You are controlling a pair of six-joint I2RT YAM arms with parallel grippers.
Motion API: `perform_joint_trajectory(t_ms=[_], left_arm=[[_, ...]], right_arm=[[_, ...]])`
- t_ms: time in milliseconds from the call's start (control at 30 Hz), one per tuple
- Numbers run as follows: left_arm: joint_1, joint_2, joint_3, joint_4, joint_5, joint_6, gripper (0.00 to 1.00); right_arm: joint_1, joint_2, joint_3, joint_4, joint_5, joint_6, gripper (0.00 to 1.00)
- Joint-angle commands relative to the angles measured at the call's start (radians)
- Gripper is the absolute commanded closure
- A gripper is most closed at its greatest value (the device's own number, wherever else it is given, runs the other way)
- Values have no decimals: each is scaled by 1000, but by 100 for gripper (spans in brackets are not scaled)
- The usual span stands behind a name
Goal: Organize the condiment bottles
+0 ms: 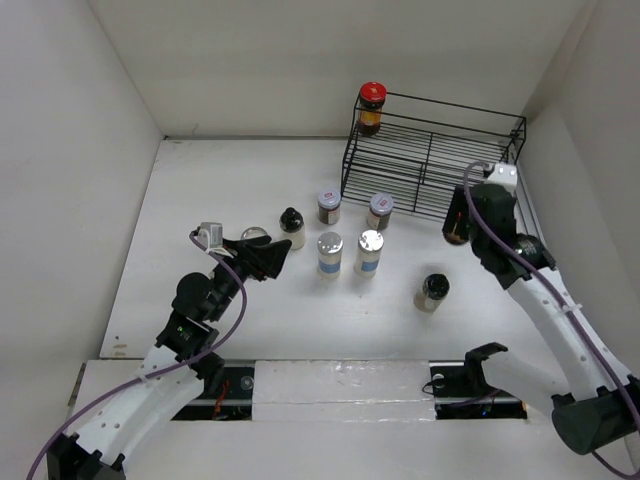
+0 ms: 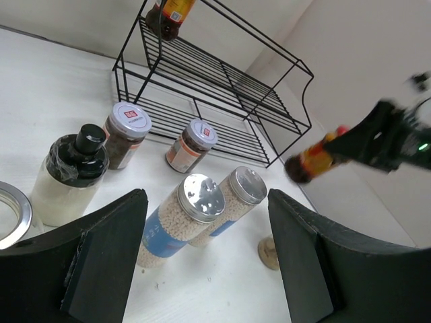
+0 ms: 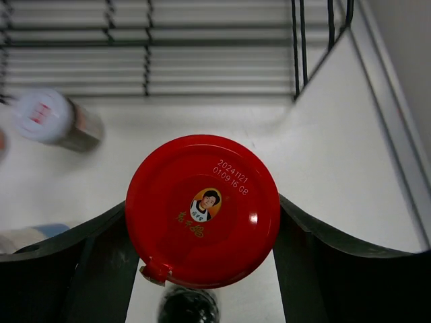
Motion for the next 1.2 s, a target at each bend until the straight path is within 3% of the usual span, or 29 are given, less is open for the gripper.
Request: perform_joint_trajectory(t_ms=[0, 100, 267, 333, 400, 433, 567, 600, 800, 1167], left_arm=[[-4, 0, 40, 39, 5, -7, 32], [-4, -9, 28, 57, 21, -7, 32], [-4, -9, 28, 56, 21, -7, 32], [-4, -9, 28, 56, 10, -7, 32], [-4, 2, 37, 34, 10, -7, 32], [-4, 2, 37, 34, 10, -7, 32], [-4, 11, 28, 47, 9, -7, 32], [-4, 11, 39, 47, 9, 2, 32], [-4, 20, 30, 45, -2, 3, 32], [-4, 40, 31, 59, 7, 3, 32]], right_arm=[[29, -11, 284, 149, 35, -117, 56], [20, 95, 503, 163, -22, -174, 57], [-53, 421, 815, 276, -196, -234, 57], [-95, 532, 943, 299, -326, -234, 57], [-118, 691, 1174, 329, -443, -234, 57], [-118, 750, 1175, 320, -469, -234, 57], [-127, 1102, 1651, 208, -482, -211, 57], [-138, 1135, 1682, 207, -497, -211, 58], [-168, 1166, 1560, 382, -540, -165, 58], [-130, 1108, 1376, 390, -483, -174, 58]])
